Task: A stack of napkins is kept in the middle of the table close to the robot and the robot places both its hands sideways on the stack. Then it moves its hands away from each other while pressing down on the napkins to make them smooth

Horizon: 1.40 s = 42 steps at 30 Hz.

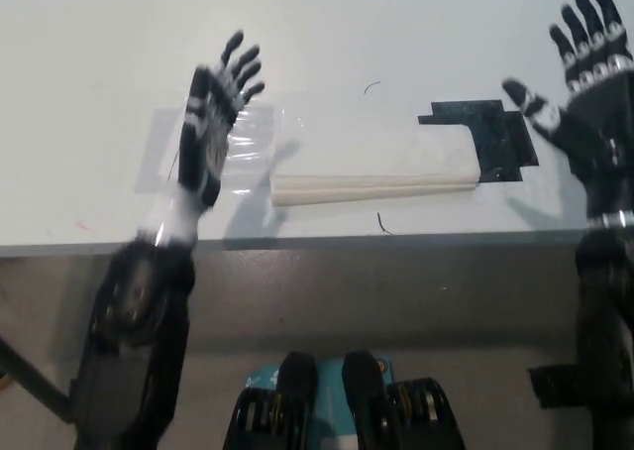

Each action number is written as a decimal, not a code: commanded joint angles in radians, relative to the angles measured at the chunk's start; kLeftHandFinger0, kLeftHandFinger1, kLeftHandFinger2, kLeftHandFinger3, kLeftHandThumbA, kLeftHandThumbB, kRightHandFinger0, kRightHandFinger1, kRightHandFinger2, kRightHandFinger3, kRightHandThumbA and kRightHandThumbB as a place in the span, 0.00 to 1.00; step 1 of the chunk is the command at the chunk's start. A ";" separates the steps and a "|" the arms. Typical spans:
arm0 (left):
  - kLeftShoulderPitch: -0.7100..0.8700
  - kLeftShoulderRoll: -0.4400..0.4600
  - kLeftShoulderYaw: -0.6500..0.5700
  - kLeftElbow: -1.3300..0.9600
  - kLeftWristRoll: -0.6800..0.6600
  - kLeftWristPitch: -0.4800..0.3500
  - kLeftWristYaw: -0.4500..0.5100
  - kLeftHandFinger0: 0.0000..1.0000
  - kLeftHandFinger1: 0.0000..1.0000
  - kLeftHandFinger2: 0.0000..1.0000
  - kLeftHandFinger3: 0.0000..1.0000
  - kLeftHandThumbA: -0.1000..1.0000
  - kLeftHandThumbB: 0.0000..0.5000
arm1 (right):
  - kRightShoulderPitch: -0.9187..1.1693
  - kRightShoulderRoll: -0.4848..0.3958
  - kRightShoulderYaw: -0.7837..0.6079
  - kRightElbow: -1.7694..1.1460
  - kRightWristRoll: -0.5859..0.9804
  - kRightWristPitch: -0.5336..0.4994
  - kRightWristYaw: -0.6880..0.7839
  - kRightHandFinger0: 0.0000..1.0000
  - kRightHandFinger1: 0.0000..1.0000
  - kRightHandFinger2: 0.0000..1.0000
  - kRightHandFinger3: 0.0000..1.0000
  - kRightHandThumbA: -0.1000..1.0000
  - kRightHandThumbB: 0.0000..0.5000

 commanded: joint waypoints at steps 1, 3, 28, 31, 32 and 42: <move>0.379 0.082 -0.135 -0.677 -0.005 -0.092 -0.125 1.00 1.00 1.00 1.00 1.00 0.72 | 0.353 0.035 0.209 -0.736 -0.067 0.099 0.049 1.00 1.00 1.00 1.00 1.00 0.90; 0.471 0.099 -0.148 -0.689 0.038 -0.123 -0.135 1.00 1.00 1.00 1.00 1.00 0.76 | 0.444 0.036 0.228 -0.717 -0.064 0.037 0.067 1.00 1.00 1.00 1.00 1.00 0.86; 0.740 0.111 -0.158 -0.174 0.141 -0.356 -0.069 1.00 1.00 1.00 1.00 1.00 0.71 | 0.755 0.022 0.285 -0.255 -0.107 -0.262 0.053 1.00 1.00 1.00 1.00 1.00 0.85; 0.734 0.111 -0.155 -0.159 0.132 -0.341 -0.068 1.00 1.00 1.00 1.00 1.00 0.70 | 0.739 0.026 0.281 -0.228 -0.109 -0.269 0.046 1.00 1.00 1.00 1.00 1.00 0.85; 0.731 0.111 -0.156 -0.159 0.130 -0.338 -0.069 1.00 1.00 1.00 1.00 1.00 0.71 | 0.739 0.026 0.280 -0.227 -0.107 -0.272 0.045 1.00 1.00 1.00 1.00 1.00 0.85; 0.726 0.113 -0.151 -0.163 0.117 -0.325 -0.070 1.00 1.00 1.00 1.00 1.00 0.71 | 0.725 0.027 0.278 -0.212 -0.097 -0.277 0.042 1.00 1.00 1.00 1.00 1.00 0.82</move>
